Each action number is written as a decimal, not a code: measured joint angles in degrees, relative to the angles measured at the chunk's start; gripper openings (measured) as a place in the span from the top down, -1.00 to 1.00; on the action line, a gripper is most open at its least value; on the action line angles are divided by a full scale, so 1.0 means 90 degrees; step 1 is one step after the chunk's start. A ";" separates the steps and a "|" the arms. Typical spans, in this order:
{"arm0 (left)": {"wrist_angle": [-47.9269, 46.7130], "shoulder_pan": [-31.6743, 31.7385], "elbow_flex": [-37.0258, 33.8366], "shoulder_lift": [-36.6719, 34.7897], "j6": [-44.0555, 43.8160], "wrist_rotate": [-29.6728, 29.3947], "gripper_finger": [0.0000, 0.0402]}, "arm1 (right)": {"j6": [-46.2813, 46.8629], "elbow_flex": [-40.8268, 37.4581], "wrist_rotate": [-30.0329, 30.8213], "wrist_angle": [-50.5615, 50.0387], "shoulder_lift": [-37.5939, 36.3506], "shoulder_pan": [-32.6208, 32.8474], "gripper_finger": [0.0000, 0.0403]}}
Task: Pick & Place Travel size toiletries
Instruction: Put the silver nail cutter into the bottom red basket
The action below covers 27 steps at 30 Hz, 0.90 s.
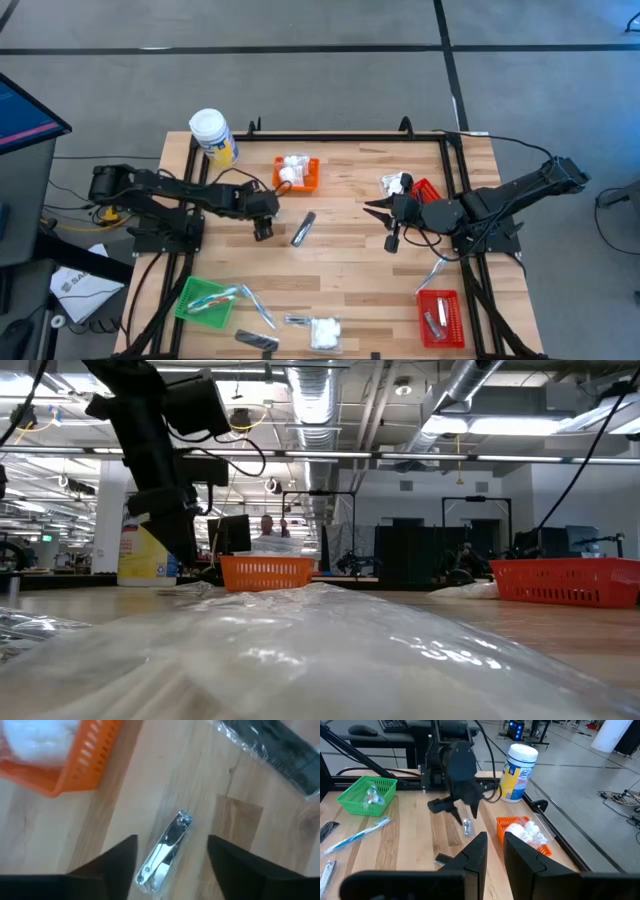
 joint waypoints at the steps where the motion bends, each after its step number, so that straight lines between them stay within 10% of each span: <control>1: 0.0075 -0.0007 0.0000 0.0103 0.0062 -0.0005 -0.25 | 0.0002 0.0000 0.0000 0.0000 0.0000 -0.0005 0.72; 15: 0.0293 0.0074 0.0032 0.1180 -0.0006 0.0352 -0.67 | 0.0002 0.0000 0.0000 0.0000 0.0000 0.0020 0.72; 27: 0.0564 0.0135 0.0010 0.1223 -0.0404 0.1249 -0.15 | 0.0002 0.0000 0.0000 0.0002 0.0010 0.0020 0.72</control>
